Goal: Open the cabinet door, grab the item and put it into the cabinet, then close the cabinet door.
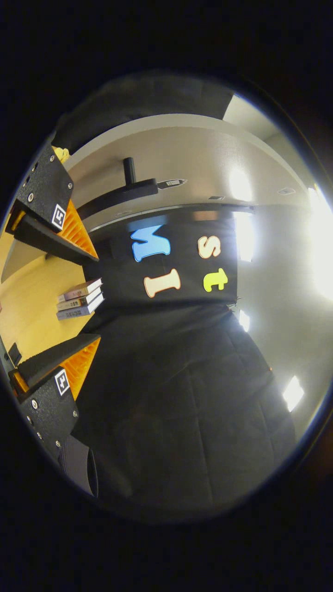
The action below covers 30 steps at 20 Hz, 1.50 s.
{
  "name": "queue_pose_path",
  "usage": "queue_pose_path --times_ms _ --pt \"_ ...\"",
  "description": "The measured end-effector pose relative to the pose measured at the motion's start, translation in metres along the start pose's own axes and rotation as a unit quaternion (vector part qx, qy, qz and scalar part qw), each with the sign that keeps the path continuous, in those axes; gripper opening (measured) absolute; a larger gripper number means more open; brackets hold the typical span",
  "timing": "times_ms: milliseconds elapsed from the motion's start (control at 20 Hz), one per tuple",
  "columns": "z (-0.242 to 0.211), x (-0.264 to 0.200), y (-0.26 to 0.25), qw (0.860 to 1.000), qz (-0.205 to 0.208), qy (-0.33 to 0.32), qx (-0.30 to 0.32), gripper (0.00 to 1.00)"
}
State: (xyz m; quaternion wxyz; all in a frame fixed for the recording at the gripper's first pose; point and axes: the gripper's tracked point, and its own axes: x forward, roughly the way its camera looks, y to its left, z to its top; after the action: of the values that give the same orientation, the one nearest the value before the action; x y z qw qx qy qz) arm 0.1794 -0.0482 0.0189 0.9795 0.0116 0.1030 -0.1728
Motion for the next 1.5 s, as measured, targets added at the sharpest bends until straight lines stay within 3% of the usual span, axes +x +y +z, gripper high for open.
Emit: queue_pose_path --times_ms 300,950,1500 --pt "0.004 -0.008 0.009 0.999 -0.023 -0.016 -0.037 0.93" --pt "-0.013 -0.045 0.113 0.998 0.059 0.006 -0.025 0.93" --pt "-0.026 -0.041 0.214 0.99 0.14 0.015 -0.009 0.93"
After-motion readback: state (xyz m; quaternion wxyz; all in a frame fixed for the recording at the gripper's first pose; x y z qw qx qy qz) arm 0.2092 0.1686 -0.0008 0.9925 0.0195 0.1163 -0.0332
